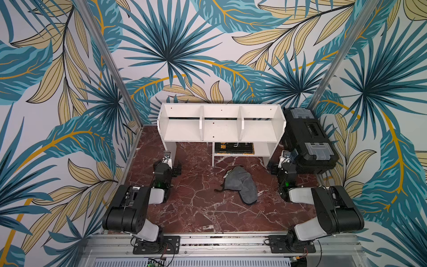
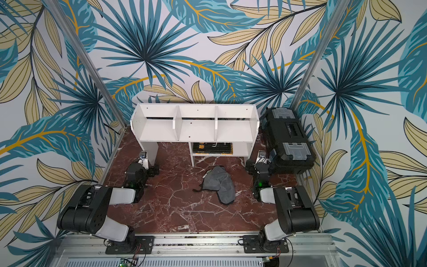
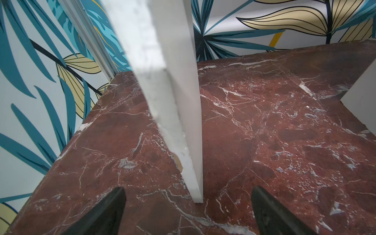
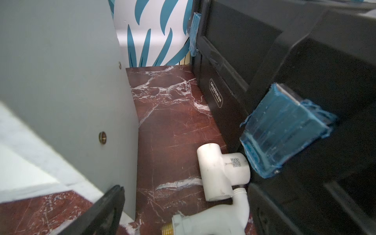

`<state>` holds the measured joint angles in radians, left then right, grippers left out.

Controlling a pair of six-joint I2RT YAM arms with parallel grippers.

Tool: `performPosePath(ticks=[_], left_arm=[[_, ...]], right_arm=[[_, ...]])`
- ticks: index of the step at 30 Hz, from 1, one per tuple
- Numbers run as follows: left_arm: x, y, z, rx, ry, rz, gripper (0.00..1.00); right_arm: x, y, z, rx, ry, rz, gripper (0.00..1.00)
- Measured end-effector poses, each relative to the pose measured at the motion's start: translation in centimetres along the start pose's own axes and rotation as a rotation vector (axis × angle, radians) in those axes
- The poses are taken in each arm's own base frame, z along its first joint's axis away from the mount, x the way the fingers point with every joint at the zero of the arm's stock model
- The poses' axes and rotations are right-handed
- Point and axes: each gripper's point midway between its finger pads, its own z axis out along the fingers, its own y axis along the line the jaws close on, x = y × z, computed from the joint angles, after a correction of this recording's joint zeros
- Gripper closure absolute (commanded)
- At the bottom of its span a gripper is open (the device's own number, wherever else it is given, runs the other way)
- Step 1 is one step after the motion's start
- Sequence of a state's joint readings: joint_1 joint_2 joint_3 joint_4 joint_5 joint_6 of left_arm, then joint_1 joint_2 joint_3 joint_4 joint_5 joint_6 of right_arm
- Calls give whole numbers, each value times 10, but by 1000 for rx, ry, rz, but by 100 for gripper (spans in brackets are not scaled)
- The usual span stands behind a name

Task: Wipe the bookshelf clean with a cloth
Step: Pick up the cleaning item at the center of the board.

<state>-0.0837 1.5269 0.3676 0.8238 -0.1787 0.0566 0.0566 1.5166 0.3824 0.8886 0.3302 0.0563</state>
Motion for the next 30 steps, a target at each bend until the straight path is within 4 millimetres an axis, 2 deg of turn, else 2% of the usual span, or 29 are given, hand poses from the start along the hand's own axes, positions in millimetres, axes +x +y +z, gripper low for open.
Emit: performPosePath(ticks=[18, 20, 21, 23, 25, 26, 28, 30], left_arm=[[-3, 0, 2, 13, -2, -4, 0], [-3, 0, 1, 12, 21, 0, 0], [-5, 1, 0, 13, 39, 4, 0], [-22, 3, -3, 7, 42, 4, 0], [-52, 8, -9, -19, 14, -21, 0], [-64, 11, -13, -40, 4, -42, 0], [-87, 15, -26, -87, -6, -98, 3], [-104, 13, -44, -117, -9, -173, 4]], right_arm=[[-1, -3, -2, 14, 7, -2, 1], [-9, -12, -8, 63, 40, 9, 1], [-24, -18, -12, 98, 43, 26, 0], [-67, -26, -21, 140, 16, 81, 0], [-110, -33, -40, 155, -27, 163, 0], [-120, -37, -50, 161, -41, 205, 0], [-123, -49, -75, 187, -38, 310, 1], [-104, -57, -98, 186, 11, 389, 1]])
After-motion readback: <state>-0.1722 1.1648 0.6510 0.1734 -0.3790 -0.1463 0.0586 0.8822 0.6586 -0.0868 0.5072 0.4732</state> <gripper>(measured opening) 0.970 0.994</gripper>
